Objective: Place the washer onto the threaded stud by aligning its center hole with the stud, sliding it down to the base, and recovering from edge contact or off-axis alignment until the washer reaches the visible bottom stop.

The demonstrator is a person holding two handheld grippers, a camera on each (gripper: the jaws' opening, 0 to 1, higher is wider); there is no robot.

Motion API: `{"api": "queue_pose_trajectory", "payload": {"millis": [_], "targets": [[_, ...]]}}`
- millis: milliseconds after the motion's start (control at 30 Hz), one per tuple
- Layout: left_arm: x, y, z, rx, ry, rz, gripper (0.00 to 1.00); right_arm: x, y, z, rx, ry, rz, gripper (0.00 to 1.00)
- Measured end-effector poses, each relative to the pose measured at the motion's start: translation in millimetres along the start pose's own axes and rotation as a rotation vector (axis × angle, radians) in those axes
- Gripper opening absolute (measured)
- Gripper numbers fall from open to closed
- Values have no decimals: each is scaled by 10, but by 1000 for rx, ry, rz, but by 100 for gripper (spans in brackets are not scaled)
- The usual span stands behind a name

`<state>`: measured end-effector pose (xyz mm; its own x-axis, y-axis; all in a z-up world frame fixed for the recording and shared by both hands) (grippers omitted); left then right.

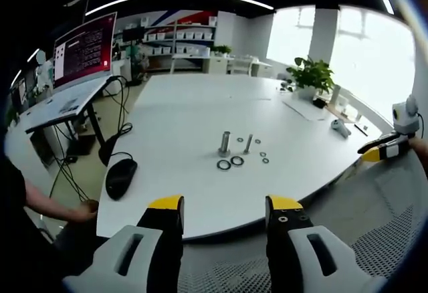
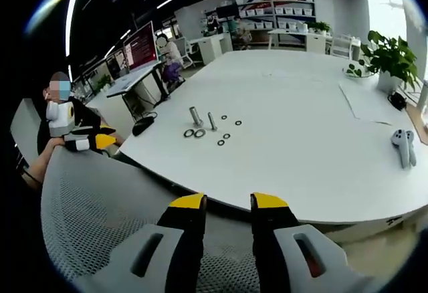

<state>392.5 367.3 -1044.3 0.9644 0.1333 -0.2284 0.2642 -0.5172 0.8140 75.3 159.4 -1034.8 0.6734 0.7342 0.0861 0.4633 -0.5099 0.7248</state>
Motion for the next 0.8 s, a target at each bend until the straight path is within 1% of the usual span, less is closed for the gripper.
{"api": "queue_pose_trajectory", "payload": {"millis": [33, 67, 467, 567, 600, 667, 800], "targets": [[2, -1, 1, 1, -1, 1, 48, -14, 6, -4, -15, -6, 21, 29], [-3, 0, 0, 0, 0, 0, 48, -14, 5, -3, -13, -4, 24, 30], [-32, 13, -8, -3, -1, 0, 48, -5, 5, -3, -9, -2, 19, 30], [2, -5, -5, -8, -10, 1, 51, -6, 3, -5, -10, -6, 21, 30], [-16, 7, -7, -10, -12, -2, 52, -9, 5, -4, -12, -10, 23, 30], [-16, 5, -2, -11, -11, -3, 52, -15, 9, -2, -19, -12, 29, 30], [-18, 12, -6, -10, -8, -4, 51, -21, 9, 5, -12, -10, 25, 30]]}}
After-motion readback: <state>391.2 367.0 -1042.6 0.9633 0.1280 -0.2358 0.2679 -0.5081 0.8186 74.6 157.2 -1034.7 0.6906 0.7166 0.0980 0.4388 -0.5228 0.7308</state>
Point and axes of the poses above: the point that each gripper's makers call its tool centre point, and the gripper's own axes: z roughly forward along the fingers, x roughly to its left, y roughly out of its top, the point moved 9 cm from there along -z, roughly backward along the fingers, and after that the axes turned 10 degrees about -y, right-handed, at the moved point
